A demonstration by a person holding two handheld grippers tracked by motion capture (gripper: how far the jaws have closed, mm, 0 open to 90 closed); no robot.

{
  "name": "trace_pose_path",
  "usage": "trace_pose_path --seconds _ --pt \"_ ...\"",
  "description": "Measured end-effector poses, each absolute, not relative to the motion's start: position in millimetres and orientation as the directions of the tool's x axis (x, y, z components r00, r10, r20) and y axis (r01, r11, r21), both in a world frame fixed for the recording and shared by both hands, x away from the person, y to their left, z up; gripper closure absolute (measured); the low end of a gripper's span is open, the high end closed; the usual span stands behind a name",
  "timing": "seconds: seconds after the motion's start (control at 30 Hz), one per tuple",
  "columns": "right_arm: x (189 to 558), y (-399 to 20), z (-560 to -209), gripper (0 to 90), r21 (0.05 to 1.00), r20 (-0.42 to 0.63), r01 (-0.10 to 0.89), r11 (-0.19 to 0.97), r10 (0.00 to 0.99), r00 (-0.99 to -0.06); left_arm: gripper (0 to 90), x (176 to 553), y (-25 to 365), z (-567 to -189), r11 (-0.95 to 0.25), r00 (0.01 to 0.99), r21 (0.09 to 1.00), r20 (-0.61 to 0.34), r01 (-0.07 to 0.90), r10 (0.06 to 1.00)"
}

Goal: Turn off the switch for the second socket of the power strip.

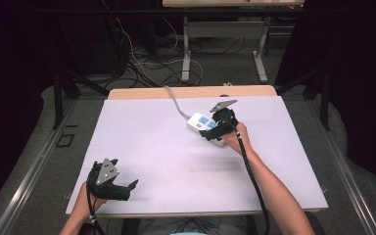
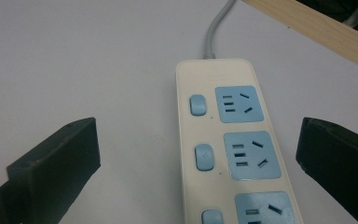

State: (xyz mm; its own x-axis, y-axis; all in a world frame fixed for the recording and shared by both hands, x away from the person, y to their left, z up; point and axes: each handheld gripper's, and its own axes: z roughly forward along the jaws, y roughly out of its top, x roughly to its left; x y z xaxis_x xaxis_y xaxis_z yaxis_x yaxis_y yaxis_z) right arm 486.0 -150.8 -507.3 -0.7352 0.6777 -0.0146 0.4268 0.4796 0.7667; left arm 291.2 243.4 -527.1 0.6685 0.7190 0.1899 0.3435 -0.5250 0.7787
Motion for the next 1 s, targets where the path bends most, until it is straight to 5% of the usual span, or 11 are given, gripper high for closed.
trace_pose_path --seconds 1.0 --pt "464.3 -162.7 -491.6 0.0 0.783 -0.017 0.408 0.469 0.672 -0.74 1.0 290.7 242.6 -527.9 -0.517 0.668 0.779 0.177 0.354 0.723"
